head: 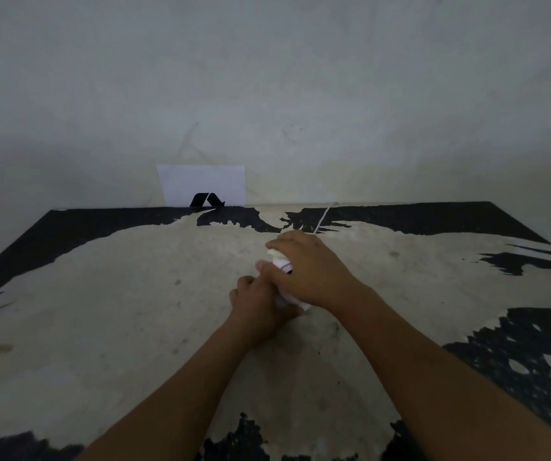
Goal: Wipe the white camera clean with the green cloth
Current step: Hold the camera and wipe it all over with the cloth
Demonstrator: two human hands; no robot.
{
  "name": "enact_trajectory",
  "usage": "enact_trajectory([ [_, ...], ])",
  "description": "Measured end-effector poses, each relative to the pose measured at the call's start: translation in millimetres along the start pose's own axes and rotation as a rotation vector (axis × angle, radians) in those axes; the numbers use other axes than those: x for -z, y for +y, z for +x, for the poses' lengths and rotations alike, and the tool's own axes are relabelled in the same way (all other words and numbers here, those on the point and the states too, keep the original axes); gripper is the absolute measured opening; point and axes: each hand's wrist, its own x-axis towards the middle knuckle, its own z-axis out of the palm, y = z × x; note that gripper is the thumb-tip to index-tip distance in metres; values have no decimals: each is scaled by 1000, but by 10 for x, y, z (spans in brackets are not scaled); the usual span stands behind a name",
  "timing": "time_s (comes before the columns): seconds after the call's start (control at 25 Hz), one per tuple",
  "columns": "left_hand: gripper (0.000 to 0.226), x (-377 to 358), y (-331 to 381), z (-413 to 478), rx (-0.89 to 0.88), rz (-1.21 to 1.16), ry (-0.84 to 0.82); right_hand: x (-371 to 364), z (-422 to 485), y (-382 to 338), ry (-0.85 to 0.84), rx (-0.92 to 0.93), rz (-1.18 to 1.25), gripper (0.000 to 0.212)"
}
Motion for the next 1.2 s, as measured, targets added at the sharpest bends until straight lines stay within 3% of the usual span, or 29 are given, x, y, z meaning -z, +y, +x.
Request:
enact_trajectory([
  [0.24,91,14,-16,-50,-15,-68,33,-15,-95,55,69,-377,558,54],
  [0.28,89,24,-7,-48,-12,-61,27,-65,-172,30,106,-359,519,55],
  [0.36,80,28,9,-42,-11,-24,11,-140,-278,-60,108,-229,213,64],
  [0.48,70,23,31,-38,12,60,8,-96,-163,-229,-28,-87,-155,74],
  [0.56,75,13,14,-25,14,67,6,-30,-11,-285,-81,-76,-242,79],
  [0.64,82,23,2,-21,-1,4,-8,58,107,-276,-94,-115,-118,78],
  [0.76,89,41,-22,-49,-22,-66,22,205,163,-146,-103,-318,250,71],
  [0.92,90,35,-18,-75,-58,-54,49,-16,-72,21,7,-543,578,73],
  [1.0,90,37,-8,-63,-47,-30,47,-149,-229,-36,96,-516,491,71],
  [1.08,82,44,11,-49,-39,-2,24,-175,-278,-97,123,-346,258,73],
  [1.2,67,-15,28,11,-7,54,25,-92,-194,-209,14,-107,-88,81],
])
